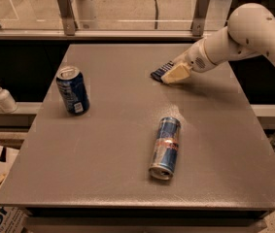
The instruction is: Move rxbar blueberry near pepsi can
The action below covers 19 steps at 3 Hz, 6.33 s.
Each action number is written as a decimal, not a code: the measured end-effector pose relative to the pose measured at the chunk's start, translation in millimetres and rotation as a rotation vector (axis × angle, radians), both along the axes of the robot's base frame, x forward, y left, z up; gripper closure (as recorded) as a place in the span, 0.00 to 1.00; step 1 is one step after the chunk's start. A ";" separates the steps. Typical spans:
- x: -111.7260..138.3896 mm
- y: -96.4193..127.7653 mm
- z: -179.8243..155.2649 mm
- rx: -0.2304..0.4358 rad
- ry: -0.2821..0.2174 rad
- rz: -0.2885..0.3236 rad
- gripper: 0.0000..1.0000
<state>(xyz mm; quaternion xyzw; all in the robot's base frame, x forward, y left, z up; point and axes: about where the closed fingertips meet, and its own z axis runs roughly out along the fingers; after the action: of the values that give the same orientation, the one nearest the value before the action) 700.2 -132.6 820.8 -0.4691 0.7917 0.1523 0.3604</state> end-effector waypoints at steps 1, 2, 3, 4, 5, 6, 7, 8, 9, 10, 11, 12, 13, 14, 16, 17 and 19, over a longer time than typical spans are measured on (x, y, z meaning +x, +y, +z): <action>-0.6 -0.9 7.3 0.005 -0.014 0.001 1.00; -3.6 -0.1 26.3 0.020 -0.039 0.016 1.00; -14.5 8.7 47.9 0.036 -0.060 0.057 1.00; -30.9 25.3 66.0 0.053 -0.082 0.117 1.00; -46.7 45.8 79.7 0.071 -0.103 0.178 1.00; -61.9 71.2 92.0 0.098 -0.125 0.244 1.00; -75.4 99.5 101.6 0.128 -0.141 0.306 1.00; -86.0 128.5 108.6 0.159 -0.152 0.358 1.00; -93.2 157.8 112.7 0.184 -0.159 0.400 1.00; -98.5 182.8 115.2 0.207 -0.162 0.425 1.00; -102.5 203.6 118.8 0.228 -0.171 0.444 1.00; -110.0 218.8 104.7 0.249 -0.147 0.448 1.00; -111.7 224.0 99.5 0.252 -0.138 0.447 1.00; -116.2 225.1 94.3 0.259 -0.126 0.444 1.00; -123.1 222.3 83.4 0.257 -0.093 0.440 1.00; -125.0 222.3 78.6 0.254 -0.068 0.443 0.82; -127.7 221.2 73.1 0.249 -0.039 0.443 0.36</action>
Offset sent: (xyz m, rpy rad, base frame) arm -0.0083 -0.0043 0.0575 0.0391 -0.0820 0.0278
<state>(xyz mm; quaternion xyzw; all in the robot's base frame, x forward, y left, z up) 572.5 88.6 893.9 -0.5861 0.6376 0.3147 0.3885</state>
